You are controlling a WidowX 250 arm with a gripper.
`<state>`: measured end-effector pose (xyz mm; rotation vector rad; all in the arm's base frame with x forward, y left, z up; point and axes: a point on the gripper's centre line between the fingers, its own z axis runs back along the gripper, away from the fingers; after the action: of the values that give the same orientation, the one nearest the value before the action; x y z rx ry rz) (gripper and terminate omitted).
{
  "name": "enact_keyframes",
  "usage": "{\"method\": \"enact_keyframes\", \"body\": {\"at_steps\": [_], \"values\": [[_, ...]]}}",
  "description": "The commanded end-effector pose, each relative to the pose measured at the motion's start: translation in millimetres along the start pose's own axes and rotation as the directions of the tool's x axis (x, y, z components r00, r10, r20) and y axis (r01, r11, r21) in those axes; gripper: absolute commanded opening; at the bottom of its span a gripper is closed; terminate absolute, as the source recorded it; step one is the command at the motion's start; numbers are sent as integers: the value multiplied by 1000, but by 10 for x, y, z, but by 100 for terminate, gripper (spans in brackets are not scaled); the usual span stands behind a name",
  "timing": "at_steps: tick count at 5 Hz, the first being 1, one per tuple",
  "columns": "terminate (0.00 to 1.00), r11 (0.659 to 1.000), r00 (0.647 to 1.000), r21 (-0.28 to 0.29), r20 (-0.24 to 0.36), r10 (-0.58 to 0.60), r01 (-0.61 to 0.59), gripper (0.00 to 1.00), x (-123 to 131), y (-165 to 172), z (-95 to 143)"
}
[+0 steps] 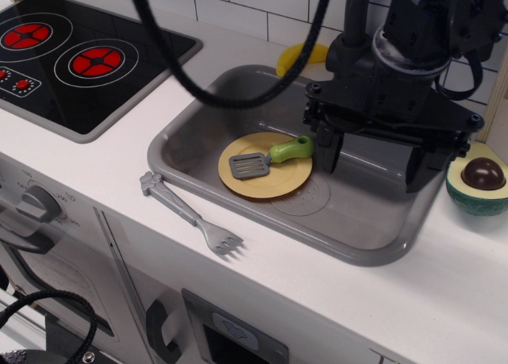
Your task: Take spatula off plate sink
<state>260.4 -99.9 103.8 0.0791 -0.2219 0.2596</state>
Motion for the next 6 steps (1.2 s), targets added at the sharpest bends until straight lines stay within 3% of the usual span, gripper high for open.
{"method": "enact_keyframes", "body": {"at_steps": [1, 2, 3, 5, 6], "values": [[0, 1000, 1000, 0, 0, 0, 0, 100, 0, 0, 0], [0, 986, 986, -24, 22, -164, 164, 100, 100, 203, -161], [0, 941, 941, -18, 40, -337, 338, 100, 305, 443, -295], [0, 804, 804, -29, 59, -592, 594, 100, 718, 677, -595], [0, 765, 762, 7, 79, -643, 645, 100, 867, 703, -726]]}}
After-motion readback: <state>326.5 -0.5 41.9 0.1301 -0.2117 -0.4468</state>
